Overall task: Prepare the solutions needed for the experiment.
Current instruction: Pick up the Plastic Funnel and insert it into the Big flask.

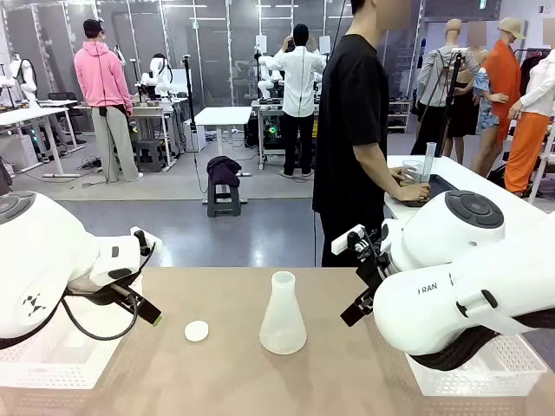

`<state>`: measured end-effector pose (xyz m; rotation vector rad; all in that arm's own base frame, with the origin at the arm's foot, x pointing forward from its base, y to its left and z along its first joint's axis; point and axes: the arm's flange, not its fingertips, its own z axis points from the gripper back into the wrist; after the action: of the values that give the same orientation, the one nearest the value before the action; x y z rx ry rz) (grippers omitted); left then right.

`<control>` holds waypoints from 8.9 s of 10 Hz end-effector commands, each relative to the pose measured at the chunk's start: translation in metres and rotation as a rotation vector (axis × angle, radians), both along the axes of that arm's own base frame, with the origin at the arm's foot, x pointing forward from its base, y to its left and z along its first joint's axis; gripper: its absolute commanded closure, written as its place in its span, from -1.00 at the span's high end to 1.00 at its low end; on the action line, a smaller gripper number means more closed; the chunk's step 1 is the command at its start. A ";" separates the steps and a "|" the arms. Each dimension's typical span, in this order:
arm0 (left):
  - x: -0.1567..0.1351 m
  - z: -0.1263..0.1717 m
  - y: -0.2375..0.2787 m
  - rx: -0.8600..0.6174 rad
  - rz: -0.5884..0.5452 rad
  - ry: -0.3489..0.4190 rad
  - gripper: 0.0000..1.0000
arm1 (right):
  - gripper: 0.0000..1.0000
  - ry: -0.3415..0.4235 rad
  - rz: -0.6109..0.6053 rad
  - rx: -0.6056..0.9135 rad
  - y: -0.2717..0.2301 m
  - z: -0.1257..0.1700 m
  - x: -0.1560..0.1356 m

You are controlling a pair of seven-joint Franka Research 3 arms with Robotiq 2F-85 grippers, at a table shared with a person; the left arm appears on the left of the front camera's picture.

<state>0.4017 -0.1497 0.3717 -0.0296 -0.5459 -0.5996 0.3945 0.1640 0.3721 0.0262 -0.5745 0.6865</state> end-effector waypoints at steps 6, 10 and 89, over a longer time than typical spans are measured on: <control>0.000 0.000 0.000 0.000 -0.001 0.000 1.00 | 1.00 0.000 0.000 0.000 0.000 0.000 0.000; 0.000 0.000 0.000 0.000 -0.001 0.000 1.00 | 1.00 0.000 0.000 0.000 0.000 0.000 0.000; -0.033 0.110 0.060 -1.388 -0.014 0.408 1.00 | 1.00 0.293 -0.281 0.085 -0.170 0.114 0.141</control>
<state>0.3692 -0.0875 0.4796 -1.4288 -0.4738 -0.1197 0.5224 0.0117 0.4886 0.1948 -0.3138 0.1557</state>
